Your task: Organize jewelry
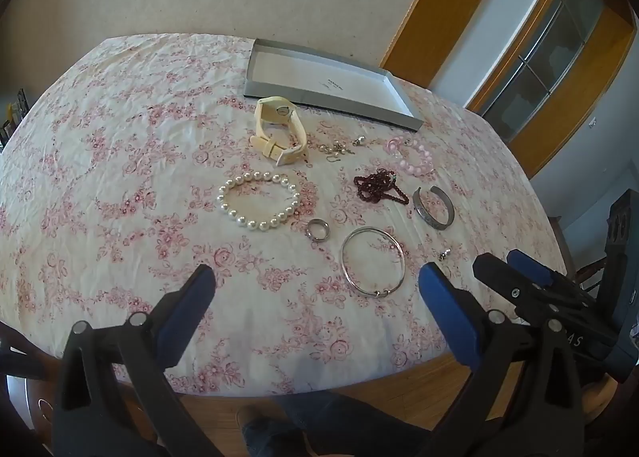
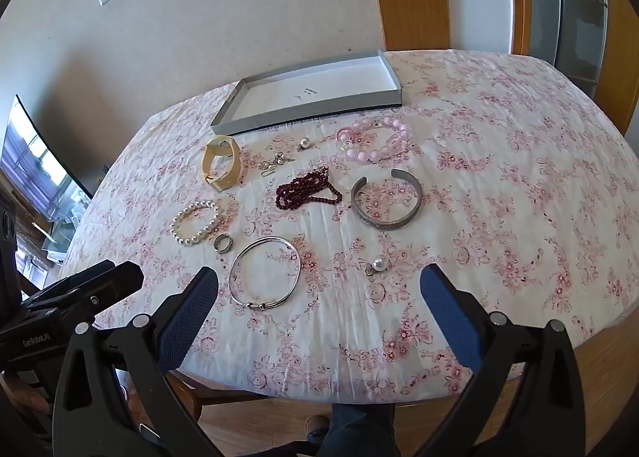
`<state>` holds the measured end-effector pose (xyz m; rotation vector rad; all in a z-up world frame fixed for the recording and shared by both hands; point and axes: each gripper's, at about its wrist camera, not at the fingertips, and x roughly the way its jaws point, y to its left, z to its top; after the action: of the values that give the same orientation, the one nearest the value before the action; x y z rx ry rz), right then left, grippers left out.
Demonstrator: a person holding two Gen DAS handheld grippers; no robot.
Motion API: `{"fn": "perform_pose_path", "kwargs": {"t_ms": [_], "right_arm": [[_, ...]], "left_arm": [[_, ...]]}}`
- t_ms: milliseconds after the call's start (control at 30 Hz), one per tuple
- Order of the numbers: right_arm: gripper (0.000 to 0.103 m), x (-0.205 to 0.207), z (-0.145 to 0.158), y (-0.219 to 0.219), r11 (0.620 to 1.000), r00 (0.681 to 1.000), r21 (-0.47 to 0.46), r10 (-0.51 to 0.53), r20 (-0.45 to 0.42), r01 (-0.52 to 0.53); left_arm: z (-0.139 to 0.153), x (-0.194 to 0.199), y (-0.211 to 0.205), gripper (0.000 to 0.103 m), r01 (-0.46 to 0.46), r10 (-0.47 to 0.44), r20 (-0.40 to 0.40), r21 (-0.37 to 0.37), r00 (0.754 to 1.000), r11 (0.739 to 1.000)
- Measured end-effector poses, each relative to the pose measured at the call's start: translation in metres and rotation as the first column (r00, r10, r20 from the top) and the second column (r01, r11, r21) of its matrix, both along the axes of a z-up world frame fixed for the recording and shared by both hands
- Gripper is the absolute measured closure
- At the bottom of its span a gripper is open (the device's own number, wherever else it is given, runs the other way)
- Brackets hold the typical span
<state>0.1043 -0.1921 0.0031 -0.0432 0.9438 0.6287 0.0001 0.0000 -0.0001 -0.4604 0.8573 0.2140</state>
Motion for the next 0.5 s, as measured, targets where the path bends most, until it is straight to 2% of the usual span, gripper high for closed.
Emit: {"fn": "perform_pose_path", "kwargs": {"t_ms": [500], "right_arm": [[0.001,0.0007,-0.0006,-0.0008,1.0,1.0,-0.003,0.0,0.002,0.0]], "left_arm": [[-0.0022,0.0014,-0.0005,0.002,-0.005,0.005,-0.003,0.0,1.0,1.0]]}}
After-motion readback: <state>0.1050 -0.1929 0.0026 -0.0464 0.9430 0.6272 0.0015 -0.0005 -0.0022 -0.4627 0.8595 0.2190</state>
